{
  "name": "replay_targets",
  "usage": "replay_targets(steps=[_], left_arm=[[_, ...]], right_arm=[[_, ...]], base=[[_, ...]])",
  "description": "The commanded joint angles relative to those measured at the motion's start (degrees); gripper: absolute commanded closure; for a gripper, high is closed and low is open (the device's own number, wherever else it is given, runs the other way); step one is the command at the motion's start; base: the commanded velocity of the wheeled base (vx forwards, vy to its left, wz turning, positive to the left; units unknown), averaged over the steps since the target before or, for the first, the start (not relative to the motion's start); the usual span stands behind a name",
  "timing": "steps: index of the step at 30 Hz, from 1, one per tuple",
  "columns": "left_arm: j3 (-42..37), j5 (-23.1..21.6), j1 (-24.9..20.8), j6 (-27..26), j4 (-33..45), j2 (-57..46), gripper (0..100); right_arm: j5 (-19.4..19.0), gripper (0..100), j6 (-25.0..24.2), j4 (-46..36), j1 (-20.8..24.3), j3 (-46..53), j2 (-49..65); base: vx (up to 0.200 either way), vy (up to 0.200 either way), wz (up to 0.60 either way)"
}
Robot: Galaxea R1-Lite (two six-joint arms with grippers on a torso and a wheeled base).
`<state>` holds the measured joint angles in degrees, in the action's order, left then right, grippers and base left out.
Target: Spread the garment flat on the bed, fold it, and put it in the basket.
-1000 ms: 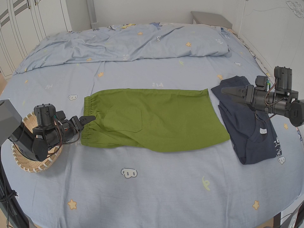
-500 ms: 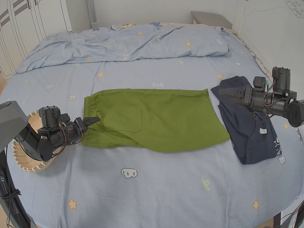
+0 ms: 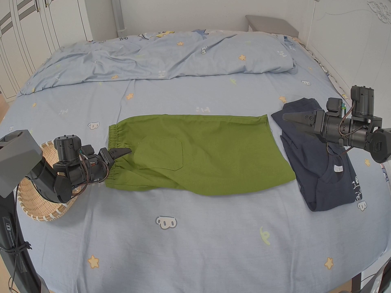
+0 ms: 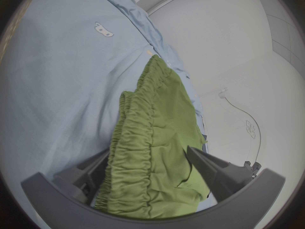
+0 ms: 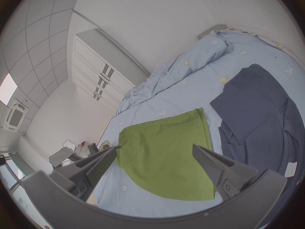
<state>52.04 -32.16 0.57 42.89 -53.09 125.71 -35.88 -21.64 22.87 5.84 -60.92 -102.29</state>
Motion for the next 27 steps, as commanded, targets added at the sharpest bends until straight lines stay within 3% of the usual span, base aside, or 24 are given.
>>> replay_targets(steps=[1,15,27], left_arm=[[0.17,-0.36,0.13,0.09,0.44,0.68,100],[0.25,-3.79,2.06,2.9,0.71,-3.45,100],[0.25,-4.49,3.12,2.9,1.41,-5.39,100]], right_arm=[[0.11,0,0.02,-0.02,-0.21,-0.26,-0.45],[0.72,0,0.46,-2.3,-5.66,-6.23,-13.9],[0.9,0,0.9,-4.06,-2.85,-7.2,-20.76]], base=[[0.0,0.0,0.0],[0.0,0.0,0.0],[0.0,0.0,0.0]])
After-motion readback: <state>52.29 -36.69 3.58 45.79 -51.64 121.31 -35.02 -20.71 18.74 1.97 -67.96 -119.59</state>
